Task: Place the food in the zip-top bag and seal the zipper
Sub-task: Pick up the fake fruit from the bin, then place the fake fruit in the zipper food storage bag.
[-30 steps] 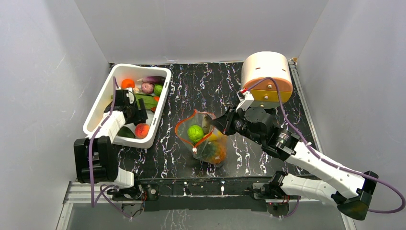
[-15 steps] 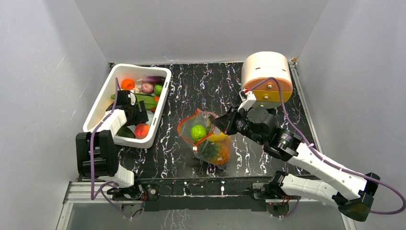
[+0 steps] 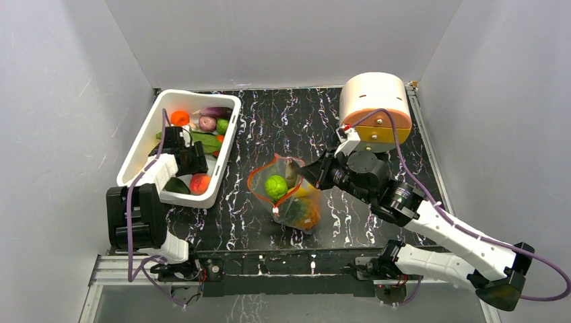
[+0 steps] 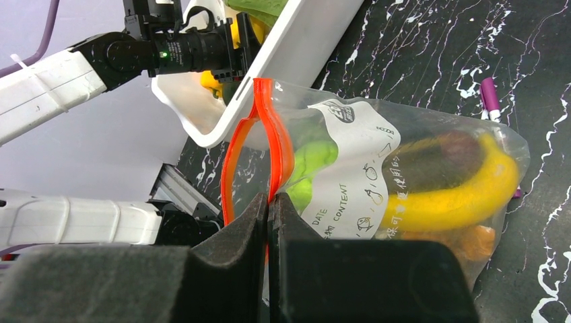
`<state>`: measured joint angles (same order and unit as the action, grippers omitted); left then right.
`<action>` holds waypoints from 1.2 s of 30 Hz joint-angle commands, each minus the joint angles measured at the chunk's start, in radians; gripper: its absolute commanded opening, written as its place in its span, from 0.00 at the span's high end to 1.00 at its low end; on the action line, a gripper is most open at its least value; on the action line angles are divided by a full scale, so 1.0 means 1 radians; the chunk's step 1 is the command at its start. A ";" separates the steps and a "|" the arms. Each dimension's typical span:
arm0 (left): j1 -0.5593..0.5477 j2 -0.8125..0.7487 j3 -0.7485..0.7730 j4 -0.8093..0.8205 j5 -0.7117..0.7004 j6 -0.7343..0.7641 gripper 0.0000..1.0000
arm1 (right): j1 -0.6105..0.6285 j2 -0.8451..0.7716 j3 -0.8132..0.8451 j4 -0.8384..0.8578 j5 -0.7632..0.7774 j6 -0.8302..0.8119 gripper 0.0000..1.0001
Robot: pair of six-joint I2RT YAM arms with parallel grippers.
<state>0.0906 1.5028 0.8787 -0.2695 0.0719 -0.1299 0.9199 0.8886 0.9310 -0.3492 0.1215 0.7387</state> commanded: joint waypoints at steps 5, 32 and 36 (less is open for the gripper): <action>0.007 -0.109 0.009 -0.016 0.035 0.018 0.56 | -0.003 -0.012 0.056 0.078 -0.022 0.008 1.00; 0.004 -0.497 0.030 -0.039 0.361 0.000 0.65 | -0.003 0.081 0.069 0.106 -0.068 0.071 1.00; -0.012 -0.527 0.033 -0.028 0.455 -0.048 0.66 | -0.003 0.113 0.086 0.102 -0.057 0.076 1.00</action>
<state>0.0895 1.0096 0.9070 -0.3229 0.3813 -0.1307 0.9199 0.9848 0.9459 -0.3321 0.0364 0.7994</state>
